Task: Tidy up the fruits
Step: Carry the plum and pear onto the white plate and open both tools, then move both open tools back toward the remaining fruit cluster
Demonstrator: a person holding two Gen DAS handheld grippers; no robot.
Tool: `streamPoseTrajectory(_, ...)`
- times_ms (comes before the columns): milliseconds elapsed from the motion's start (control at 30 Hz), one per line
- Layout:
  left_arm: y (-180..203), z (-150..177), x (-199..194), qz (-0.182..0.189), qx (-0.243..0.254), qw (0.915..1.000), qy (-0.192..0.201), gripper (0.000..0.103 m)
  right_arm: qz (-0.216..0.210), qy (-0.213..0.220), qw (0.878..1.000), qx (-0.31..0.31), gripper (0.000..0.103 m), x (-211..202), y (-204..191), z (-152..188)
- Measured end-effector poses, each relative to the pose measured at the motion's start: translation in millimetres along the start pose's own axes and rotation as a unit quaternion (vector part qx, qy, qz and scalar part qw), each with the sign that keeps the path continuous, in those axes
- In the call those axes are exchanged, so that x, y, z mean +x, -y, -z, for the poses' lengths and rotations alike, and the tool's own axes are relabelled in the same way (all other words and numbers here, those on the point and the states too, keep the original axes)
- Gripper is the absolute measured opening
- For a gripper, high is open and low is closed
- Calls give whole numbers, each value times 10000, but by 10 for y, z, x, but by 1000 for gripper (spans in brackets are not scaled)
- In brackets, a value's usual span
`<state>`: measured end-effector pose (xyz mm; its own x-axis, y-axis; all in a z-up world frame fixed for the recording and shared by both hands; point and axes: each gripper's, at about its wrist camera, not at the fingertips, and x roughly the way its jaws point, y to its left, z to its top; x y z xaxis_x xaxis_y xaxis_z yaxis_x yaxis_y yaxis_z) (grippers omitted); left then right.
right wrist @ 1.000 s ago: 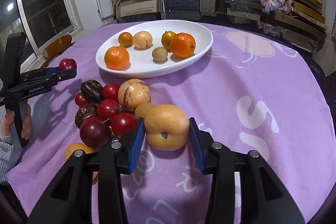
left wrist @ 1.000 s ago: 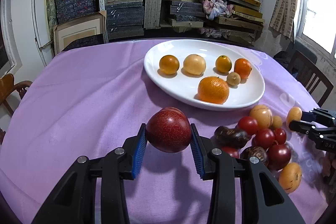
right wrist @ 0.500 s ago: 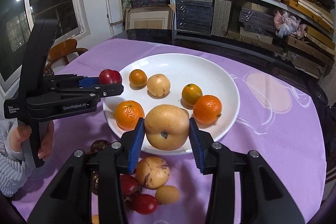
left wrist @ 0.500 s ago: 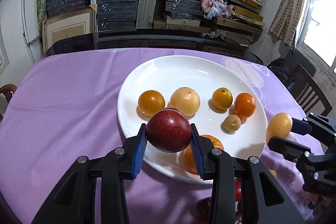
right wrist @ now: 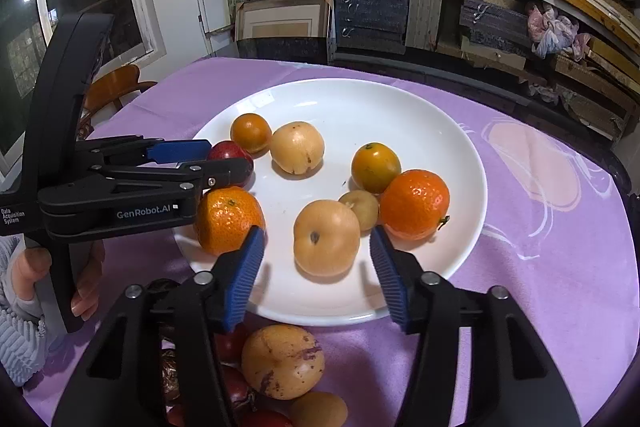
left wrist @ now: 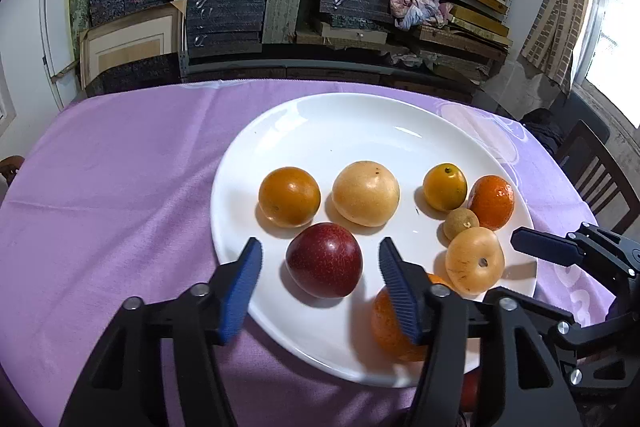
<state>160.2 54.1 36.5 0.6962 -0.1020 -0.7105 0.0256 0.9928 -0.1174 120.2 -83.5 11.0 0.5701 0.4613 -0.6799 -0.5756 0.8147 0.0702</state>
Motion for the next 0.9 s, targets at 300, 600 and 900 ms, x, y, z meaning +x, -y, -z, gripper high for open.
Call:
streamPoseTrajectory(300, -125, 136, -458, 21, -68, 9999, 112, 76, 29, 485, 9988, 84, 79, -525, 56, 122)
streamPoseTrajectory(600, -196, 840, -811, -180, -20, 9998, -116, 90, 129, 688, 9968, 390, 95, -1017, 125, 768)
streamPoseTrajectory(900, -203, 996, -736, -171, -78, 9995, -254, 97, 230, 611, 9976, 216, 99, -1024, 24, 1068)
